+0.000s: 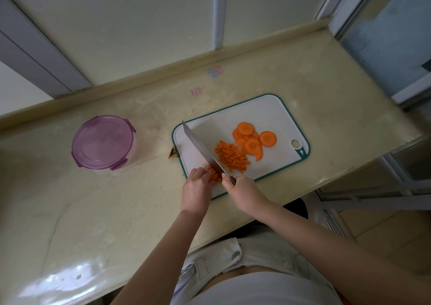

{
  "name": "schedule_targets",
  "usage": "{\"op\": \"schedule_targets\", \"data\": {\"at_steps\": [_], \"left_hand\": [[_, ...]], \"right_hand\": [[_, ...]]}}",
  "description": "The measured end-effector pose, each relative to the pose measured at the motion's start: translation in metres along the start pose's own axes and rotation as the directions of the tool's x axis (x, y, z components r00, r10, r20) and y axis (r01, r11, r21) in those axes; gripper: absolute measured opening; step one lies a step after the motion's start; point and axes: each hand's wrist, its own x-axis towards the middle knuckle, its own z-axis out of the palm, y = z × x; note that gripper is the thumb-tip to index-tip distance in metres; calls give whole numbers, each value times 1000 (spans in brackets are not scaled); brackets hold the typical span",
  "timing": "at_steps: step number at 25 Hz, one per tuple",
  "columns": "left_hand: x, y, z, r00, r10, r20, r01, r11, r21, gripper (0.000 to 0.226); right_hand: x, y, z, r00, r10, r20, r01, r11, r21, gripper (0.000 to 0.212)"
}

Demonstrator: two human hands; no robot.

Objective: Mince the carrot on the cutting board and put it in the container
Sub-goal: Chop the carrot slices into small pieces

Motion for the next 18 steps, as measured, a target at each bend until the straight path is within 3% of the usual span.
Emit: {"op": "schedule_targets", "data": {"at_steps": [7,12,18], "left_hand": [[-1,0,0,1000,4,-14,-4,1000,-23,19],[2,3,2,1000,-26,-4,26,999,-19,18],[2,3,3,999,-39,24,39,999,-33,22]], "right_hand": [[7,5,-18,998,-39,51,37,999,39,53],[14,3,-35,999,-13,-48,16,998,62,53],[5,0,-33,998,-47,-46,50,997,65,50]]}}
